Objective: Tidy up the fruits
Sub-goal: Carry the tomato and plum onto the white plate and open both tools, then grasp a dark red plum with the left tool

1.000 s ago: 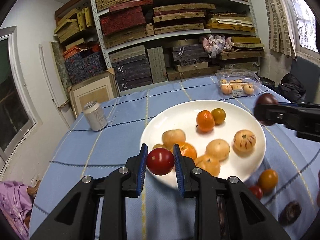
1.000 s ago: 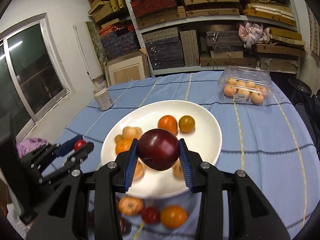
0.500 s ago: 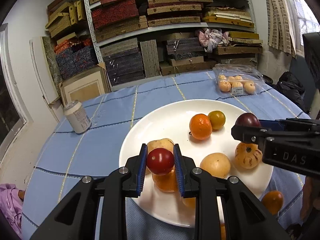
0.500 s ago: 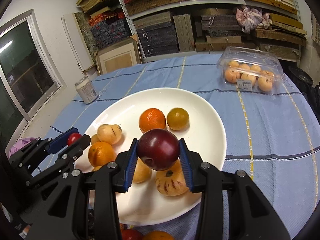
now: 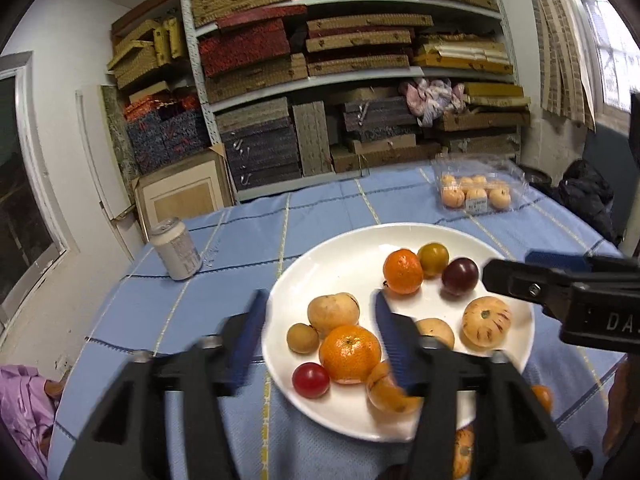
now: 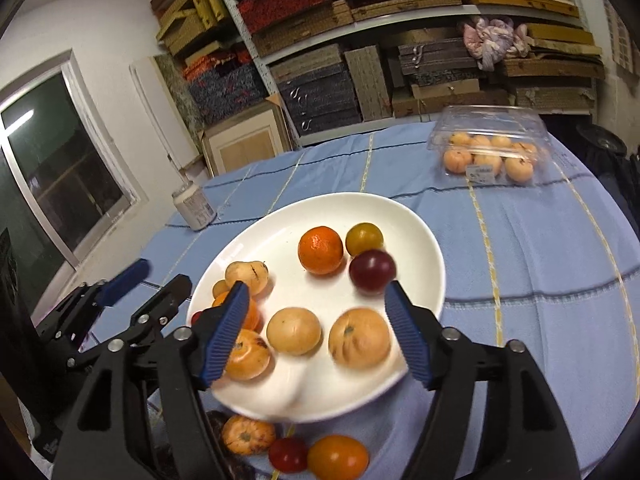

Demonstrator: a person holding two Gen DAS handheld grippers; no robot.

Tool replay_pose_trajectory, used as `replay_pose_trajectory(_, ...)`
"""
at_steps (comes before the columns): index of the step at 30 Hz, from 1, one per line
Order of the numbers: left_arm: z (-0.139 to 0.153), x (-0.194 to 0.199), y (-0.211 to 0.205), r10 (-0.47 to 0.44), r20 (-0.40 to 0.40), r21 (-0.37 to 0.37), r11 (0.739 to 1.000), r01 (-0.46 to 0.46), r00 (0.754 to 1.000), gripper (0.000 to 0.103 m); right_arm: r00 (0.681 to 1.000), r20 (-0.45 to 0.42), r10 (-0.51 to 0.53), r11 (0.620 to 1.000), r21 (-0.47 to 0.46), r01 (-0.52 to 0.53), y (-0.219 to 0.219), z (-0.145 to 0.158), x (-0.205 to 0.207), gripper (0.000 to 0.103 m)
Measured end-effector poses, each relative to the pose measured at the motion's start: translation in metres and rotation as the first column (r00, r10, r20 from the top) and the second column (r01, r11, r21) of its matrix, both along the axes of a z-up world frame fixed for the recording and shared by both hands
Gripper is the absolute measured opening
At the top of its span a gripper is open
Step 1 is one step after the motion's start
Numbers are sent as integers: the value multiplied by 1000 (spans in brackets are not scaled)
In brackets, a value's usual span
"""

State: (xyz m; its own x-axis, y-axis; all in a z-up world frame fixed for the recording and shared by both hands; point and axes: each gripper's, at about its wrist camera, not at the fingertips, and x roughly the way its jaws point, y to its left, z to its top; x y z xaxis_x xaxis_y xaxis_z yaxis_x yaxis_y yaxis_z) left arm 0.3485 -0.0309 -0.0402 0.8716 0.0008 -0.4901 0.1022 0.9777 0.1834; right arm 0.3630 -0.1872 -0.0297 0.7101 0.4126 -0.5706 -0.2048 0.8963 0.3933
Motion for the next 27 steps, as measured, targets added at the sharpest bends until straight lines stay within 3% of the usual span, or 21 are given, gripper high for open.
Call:
replay_pose_trajectory(8, 4, -44, 39, 37, 4, -78, 996, -36, 999, 74, 999, -19, -43, 995, 87, 45, -25, -17, -50, 74)
replay_pose_trajectory(14, -22, -71, 88, 30, -159, -226, 972, -66, 987, 74, 996, -19, -87, 990, 107, 89, -40, -24, -82, 87)
replay_pose_trajectory(16, -28, -83, 90, 12, -185, -237, 970, -57, 983, 74, 995, -27, -97, 988, 122, 100, -44, -26, -89, 88)
replay_pose_trajectory(21, -32, -123, 73, -96, -170, -196, 979, 62, 981, 74, 993, -45, -112, 983, 144, 117, -49, -30, -103, 91)
replay_pose_trajectory(27, -51, -141, 39, -162, -194, -46, 987, 156, 968, 74, 992, -44, -116, 982, 146, 122, -51, -32, -114, 93)
